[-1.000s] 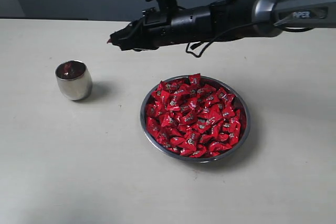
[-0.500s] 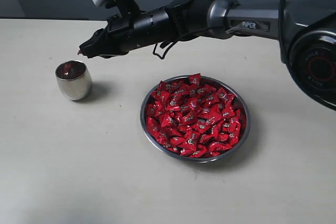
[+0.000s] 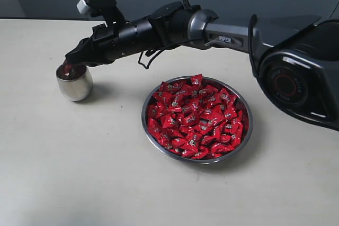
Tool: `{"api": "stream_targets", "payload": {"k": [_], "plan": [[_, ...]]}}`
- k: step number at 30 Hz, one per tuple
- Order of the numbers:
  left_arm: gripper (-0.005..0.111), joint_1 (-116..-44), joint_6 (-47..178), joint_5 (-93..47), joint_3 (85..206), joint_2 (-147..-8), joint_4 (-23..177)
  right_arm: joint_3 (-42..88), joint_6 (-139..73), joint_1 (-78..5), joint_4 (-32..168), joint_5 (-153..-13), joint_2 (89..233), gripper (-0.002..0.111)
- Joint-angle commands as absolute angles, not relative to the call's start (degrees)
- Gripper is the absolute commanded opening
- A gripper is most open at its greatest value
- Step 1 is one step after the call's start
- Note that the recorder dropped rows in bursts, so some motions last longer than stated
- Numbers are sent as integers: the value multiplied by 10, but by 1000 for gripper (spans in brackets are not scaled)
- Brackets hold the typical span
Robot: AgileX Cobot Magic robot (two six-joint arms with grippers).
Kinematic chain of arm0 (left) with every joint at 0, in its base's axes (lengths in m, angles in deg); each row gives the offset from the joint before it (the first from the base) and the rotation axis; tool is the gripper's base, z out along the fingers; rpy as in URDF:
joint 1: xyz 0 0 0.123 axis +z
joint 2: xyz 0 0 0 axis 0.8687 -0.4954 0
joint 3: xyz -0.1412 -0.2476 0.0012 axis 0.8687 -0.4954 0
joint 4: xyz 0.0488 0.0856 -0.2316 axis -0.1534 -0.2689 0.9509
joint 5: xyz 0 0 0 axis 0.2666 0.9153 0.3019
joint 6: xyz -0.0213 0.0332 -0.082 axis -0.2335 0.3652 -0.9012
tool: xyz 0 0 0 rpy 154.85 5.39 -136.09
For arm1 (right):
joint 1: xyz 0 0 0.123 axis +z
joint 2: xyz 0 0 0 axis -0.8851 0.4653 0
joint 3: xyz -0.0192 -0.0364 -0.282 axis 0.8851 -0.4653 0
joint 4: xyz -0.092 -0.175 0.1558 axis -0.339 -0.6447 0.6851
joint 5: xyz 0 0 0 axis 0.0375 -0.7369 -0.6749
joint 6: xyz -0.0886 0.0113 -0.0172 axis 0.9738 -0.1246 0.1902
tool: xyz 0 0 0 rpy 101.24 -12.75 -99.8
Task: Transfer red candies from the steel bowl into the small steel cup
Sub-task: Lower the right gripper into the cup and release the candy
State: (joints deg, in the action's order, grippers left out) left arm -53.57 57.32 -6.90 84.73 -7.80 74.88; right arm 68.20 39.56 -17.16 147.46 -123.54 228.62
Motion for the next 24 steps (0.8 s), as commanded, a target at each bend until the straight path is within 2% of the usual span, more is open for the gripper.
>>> {"api": "stream_targets", "payload": {"k": [1,24], "plan": [[0,-535,573,-69,845,-75,750,706,376,-159,1457,-1238,2301,-1],[0,-535,573,-69,845,-75,750,711,353,-152,1440,-1146,2303,-1]]}}
